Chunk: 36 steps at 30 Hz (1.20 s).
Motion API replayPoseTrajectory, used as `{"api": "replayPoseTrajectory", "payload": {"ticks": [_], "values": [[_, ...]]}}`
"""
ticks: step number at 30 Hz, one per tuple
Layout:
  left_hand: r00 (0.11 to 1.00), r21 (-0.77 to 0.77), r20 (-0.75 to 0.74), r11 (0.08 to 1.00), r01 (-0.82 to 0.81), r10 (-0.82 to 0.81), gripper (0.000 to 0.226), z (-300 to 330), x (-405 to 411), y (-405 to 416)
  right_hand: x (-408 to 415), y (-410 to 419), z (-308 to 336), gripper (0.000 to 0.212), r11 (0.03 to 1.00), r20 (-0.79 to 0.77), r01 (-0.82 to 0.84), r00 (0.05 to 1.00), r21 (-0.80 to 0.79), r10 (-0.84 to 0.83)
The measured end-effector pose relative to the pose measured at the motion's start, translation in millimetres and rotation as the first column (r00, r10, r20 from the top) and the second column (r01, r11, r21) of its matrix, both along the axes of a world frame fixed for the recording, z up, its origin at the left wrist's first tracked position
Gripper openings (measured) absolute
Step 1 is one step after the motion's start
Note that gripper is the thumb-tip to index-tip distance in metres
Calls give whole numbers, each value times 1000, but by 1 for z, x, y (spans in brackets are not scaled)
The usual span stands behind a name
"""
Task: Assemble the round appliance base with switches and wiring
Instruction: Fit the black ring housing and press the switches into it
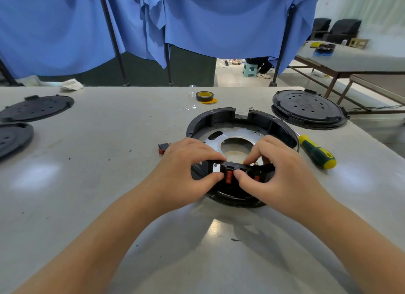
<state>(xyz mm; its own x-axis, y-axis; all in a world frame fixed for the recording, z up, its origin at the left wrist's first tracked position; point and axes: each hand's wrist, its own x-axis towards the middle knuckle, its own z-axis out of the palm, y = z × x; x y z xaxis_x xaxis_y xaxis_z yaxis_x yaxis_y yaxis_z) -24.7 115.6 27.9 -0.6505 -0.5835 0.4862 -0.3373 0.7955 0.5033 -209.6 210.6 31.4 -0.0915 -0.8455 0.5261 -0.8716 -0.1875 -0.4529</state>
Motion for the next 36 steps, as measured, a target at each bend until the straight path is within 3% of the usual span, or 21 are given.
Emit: {"api": "replayPoseTrajectory", "payload": {"ticks": [7,21,27,36], "values": [[1000,-19,15,1000,-5,5,31,0,0,1,2,0,0,29,998,-140,32,990,60,-23],[999,-20,1,999,-37,37,30,-3,-4,4,10,-1,-4,28,994,-160,101,983,50,-92],[1000,4,-13,1000,-25,25,25,-2,-2,1,8,0,-3,27,997,-51,74,996,9,-73],[996,-48,-67,997,-57,54,29,-5,-7,5,7,-1,-4,19,997,-5,74,997,-20,-74]]}}
